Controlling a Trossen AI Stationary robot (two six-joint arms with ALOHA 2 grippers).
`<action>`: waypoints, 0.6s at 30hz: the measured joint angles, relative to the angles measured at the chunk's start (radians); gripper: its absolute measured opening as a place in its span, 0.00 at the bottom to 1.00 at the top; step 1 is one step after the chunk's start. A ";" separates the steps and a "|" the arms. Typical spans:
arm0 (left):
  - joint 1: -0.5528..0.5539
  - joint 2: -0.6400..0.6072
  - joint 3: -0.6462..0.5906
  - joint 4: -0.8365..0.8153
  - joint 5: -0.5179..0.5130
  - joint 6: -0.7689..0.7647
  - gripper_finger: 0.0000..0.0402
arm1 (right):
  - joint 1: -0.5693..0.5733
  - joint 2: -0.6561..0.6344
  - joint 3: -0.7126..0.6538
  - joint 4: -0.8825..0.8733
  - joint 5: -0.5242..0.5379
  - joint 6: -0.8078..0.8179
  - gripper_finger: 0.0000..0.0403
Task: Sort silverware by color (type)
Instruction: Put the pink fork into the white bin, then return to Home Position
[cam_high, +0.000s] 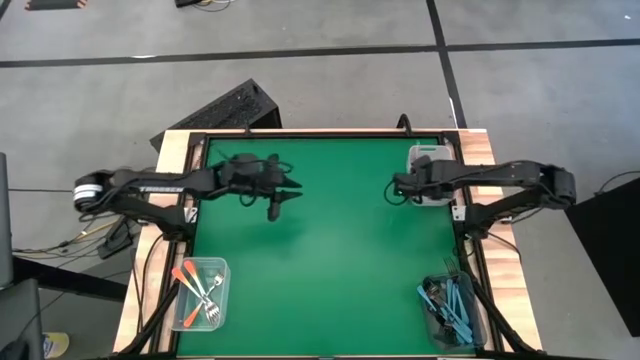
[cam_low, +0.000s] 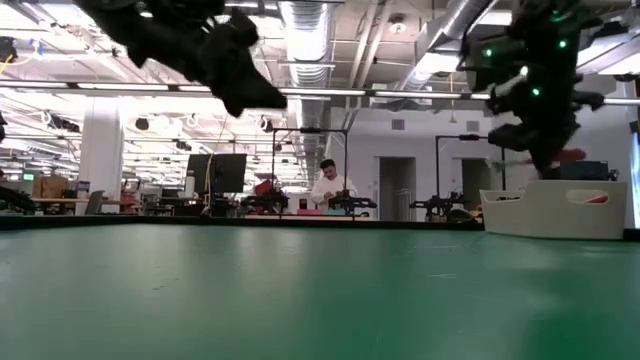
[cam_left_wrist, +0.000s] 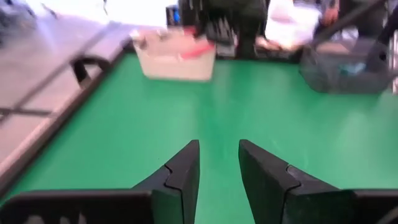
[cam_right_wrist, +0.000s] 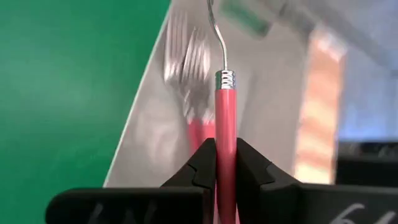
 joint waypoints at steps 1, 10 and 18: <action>0.000 -0.028 -0.016 0.013 -0.011 -0.001 0.25 | -0.025 -0.004 -0.010 0.004 -0.018 -0.019 0.11; 0.001 -0.182 -0.046 0.026 -0.044 -0.004 0.25 | -0.178 -0.022 -0.011 0.080 -0.126 -0.242 0.21; -0.029 -0.298 -0.046 -0.014 -0.047 0.004 0.25 | -0.158 -0.084 0.005 0.120 -0.101 -0.273 0.49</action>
